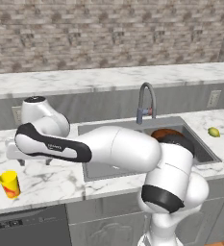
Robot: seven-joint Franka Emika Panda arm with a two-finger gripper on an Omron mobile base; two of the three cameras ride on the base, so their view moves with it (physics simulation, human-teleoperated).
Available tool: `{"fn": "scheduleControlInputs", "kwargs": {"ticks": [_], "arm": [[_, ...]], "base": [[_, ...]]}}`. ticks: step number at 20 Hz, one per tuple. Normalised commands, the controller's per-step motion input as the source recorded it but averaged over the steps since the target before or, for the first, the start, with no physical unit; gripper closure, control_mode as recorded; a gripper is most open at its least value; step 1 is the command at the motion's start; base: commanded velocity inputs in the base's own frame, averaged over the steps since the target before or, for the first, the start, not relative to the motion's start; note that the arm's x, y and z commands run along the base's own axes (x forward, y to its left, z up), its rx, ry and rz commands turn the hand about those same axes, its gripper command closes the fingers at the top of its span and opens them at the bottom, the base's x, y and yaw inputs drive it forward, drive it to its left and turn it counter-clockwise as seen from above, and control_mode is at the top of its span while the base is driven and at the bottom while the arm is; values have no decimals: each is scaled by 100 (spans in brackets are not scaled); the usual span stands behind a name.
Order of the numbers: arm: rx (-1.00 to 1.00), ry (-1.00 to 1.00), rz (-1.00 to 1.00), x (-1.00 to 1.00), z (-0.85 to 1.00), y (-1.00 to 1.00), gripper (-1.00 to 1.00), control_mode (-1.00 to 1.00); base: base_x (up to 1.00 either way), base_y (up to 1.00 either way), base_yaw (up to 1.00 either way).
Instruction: Remove the lemon and avocado from the sink. Then move the bowl and cup from the counter to the sink for washing.
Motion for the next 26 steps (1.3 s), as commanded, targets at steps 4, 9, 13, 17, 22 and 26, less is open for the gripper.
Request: {"fn": "scheduleControlInputs", "kwargs": {"ticks": [4, 9, 13, 17, 22, 26], "arm": [[0, 0, 0, 3, -8, 22, -100, -100], [0, -1, 0, 6, -10, 16, -100, -100], [0, -1, 0, 11, -8, 12, -100, -100], [0, 0, 0, 15, -5, 7, -100, -100], [0, 0, 0, 12, -2, 9, -100, -100], [0, 0, 0, 2, 0, 9, -100, -100]], "base": [[0, 0, 0], [0, 0, 0], [0, 0, 0], [0, 0, 0], [0, 0, 0], [0, 0, 0]]}}
